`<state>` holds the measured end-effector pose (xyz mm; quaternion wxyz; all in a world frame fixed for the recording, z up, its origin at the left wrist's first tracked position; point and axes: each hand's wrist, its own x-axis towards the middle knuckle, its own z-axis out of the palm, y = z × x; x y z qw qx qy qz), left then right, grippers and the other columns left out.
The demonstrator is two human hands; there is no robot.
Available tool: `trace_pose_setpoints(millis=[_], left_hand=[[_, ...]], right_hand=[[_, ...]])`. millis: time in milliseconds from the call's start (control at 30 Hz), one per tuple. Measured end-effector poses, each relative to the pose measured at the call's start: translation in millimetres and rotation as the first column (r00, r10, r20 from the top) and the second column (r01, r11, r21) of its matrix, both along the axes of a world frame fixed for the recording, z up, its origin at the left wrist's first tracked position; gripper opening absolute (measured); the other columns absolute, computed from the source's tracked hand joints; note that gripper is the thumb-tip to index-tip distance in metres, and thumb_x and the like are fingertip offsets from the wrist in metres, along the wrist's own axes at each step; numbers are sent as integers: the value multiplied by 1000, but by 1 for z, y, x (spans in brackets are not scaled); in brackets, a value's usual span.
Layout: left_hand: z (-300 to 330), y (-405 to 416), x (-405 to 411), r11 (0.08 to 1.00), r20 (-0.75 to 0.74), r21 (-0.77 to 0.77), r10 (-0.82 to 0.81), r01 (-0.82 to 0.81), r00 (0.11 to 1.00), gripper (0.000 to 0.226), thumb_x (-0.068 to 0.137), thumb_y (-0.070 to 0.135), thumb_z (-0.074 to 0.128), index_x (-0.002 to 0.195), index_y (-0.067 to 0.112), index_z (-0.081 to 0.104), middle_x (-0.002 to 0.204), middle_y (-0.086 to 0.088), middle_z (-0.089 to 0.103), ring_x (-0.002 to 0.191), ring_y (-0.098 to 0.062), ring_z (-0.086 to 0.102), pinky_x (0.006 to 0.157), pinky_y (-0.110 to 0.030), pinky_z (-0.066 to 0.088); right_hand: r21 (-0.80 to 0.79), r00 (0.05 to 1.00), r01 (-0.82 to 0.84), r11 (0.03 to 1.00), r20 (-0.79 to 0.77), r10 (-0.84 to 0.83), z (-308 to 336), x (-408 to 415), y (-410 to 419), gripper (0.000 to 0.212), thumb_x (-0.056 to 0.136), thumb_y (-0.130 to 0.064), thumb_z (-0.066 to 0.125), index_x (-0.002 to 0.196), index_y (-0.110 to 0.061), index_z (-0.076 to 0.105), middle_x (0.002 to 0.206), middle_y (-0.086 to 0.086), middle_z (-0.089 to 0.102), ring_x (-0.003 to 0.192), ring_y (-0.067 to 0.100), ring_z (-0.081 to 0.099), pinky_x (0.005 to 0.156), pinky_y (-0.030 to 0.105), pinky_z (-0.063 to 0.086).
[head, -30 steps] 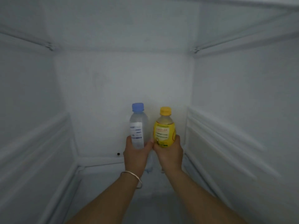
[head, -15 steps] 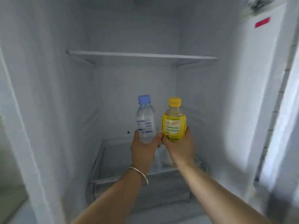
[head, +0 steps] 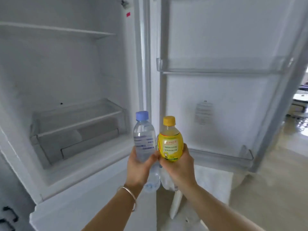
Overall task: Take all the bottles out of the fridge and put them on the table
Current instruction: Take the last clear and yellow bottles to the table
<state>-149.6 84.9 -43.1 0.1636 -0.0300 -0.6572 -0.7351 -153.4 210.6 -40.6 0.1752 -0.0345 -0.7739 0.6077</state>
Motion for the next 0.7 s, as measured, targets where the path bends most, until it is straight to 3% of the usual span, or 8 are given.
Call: trace_pose_setpoints(millis=[100,200,333,433,567,700], left_hand=[[-24,64,26,997,53,-25,-65,67,996,49,60,29,85,101,13,64,86,1,75,81,-15,71,73,-25,57],[-47,140,52,992,78,-24,-119,122,990,35,68,22,76,100,19,64,83,10,74,80,-5,70,67,-12,52],[-67,257,70,976,157,-49,-203,213,967,41,68,26,80,105,16,64,93,1,73,84,-9,70,77,-24,55],[-82,348,78,968,178,-44,-237,249,955,34,75,14,74,107,13,63,97,-4,73,87,-14,70,78,-27,54],[-96,445,93,961,250,25,-272,274,929,42,71,23,78,108,12,63,98,-9,72,90,-22,69,82,-33,54],[-103,509,86,952,277,52,-305,303,911,37,76,17,74,111,12,61,97,-6,71,87,-16,69,67,-14,53]], right_hand=[[-16,992,100,995,82,-98,-25,41,69,43,59,-32,81,91,-29,53,72,-13,65,70,8,64,63,27,51],[10,964,215,977,158,-214,-50,76,151,41,61,-32,80,90,-29,52,73,-11,64,68,7,60,64,27,50],[27,918,331,943,223,-328,-77,108,270,51,60,-32,80,106,-24,57,88,-1,66,84,25,62,74,34,50],[98,891,365,926,250,-378,-86,127,358,53,60,-35,78,107,-23,56,87,0,66,85,27,62,72,31,47],[190,846,408,893,289,-448,-87,145,451,53,63,-40,75,109,-20,56,92,4,67,89,29,62,74,31,47],[202,814,456,867,300,-498,-89,134,522,50,65,-36,75,107,-16,55,92,8,67,88,32,61,73,32,45]])
